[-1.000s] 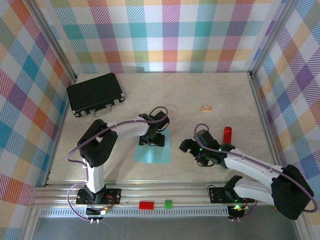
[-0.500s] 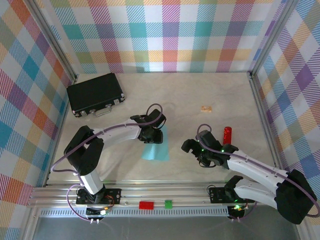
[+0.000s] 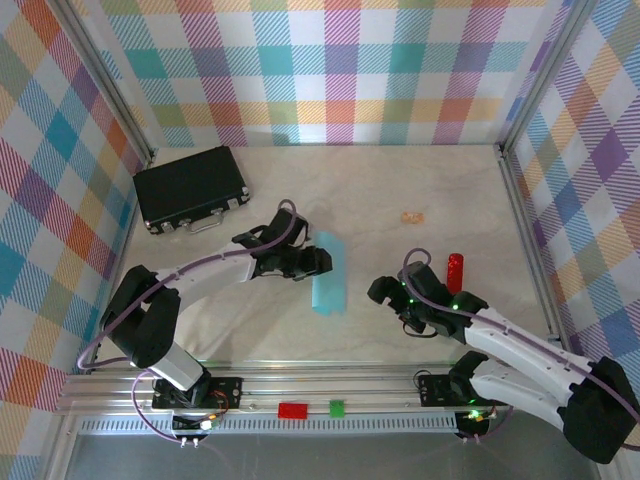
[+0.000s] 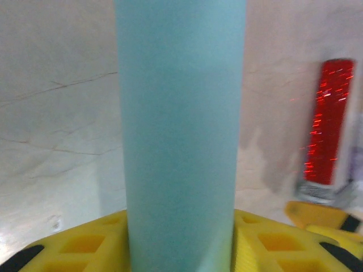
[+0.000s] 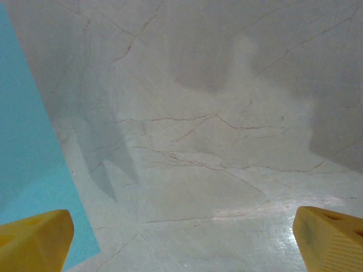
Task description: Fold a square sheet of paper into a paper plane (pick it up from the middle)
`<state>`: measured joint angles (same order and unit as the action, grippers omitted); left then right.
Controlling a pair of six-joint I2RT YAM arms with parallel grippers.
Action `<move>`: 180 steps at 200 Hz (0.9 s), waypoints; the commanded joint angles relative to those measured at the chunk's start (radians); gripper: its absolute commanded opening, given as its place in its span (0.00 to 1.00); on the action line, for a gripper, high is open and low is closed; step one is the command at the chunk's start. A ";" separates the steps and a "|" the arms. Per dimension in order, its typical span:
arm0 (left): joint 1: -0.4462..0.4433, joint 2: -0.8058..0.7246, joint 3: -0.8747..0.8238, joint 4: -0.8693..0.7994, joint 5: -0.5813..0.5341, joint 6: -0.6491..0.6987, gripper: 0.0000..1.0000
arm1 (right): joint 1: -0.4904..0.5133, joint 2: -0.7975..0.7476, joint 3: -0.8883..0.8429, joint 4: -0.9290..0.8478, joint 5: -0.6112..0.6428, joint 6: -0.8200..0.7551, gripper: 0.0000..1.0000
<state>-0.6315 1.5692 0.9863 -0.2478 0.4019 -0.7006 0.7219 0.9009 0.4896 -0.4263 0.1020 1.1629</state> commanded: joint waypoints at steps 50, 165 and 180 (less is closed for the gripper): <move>0.050 0.073 -0.116 0.253 0.228 -0.134 0.43 | -0.005 -0.042 0.001 0.009 0.010 -0.048 0.99; 0.053 0.172 -0.053 0.006 0.035 0.029 0.48 | -0.006 0.097 0.026 0.149 -0.105 -0.113 0.99; 0.054 0.171 -0.039 -0.021 0.006 0.057 0.53 | -0.005 0.106 0.026 0.153 -0.105 -0.115 0.99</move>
<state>-0.5858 1.7420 0.9047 -0.1604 0.4900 -0.7219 0.7200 0.9936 0.4919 -0.3138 0.0216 1.0756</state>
